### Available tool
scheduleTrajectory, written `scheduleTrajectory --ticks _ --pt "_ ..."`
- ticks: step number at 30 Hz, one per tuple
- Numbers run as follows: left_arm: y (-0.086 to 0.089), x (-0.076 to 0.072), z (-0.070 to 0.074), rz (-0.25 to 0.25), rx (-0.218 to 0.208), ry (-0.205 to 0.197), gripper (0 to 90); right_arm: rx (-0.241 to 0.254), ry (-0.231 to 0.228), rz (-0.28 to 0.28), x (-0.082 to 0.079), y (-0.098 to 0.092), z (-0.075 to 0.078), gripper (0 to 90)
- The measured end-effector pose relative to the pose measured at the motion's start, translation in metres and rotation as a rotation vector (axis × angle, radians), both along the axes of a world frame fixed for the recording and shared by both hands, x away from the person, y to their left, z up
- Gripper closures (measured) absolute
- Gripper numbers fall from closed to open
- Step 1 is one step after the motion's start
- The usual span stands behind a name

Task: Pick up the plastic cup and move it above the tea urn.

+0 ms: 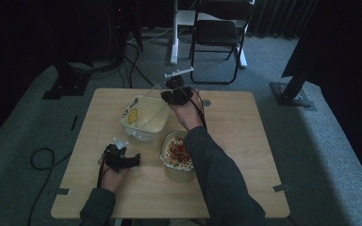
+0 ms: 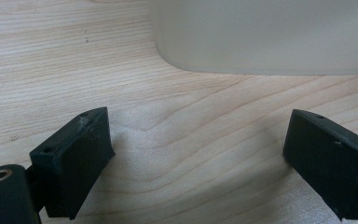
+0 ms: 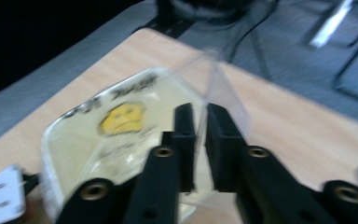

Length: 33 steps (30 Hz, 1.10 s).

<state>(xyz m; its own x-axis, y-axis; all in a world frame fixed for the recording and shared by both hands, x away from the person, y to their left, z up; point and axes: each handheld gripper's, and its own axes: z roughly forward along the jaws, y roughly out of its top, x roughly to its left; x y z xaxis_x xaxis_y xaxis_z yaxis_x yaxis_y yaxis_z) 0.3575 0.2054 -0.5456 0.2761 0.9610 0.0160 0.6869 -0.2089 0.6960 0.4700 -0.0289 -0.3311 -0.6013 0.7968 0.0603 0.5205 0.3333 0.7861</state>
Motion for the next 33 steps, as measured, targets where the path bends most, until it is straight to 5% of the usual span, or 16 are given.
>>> scheduleTrajectory --ticks 8,13,22,30,33 --pt "0.000 0.000 0.000 0.002 -0.001 -0.001 8.0 -0.010 -0.141 -0.090 -0.011 -0.005 0.012 86.9" --pt "0.000 0.000 0.000 0.002 -0.002 -0.001 8.1 0.100 -0.160 0.004 -0.015 -0.005 0.016 65.7" --pt "0.000 0.000 0.000 0.000 0.001 0.000 8.0 0.103 -0.116 0.010 -0.009 -0.017 0.011 60.5" --pt "0.000 0.000 0.000 -0.001 0.000 0.001 8.1 -0.036 -0.027 0.027 -0.005 0.003 -0.018 59.5" --pt "0.000 0.000 0.000 -0.001 0.001 0.002 8.1 -0.051 -0.003 0.078 -0.006 0.014 -0.026 59.3"
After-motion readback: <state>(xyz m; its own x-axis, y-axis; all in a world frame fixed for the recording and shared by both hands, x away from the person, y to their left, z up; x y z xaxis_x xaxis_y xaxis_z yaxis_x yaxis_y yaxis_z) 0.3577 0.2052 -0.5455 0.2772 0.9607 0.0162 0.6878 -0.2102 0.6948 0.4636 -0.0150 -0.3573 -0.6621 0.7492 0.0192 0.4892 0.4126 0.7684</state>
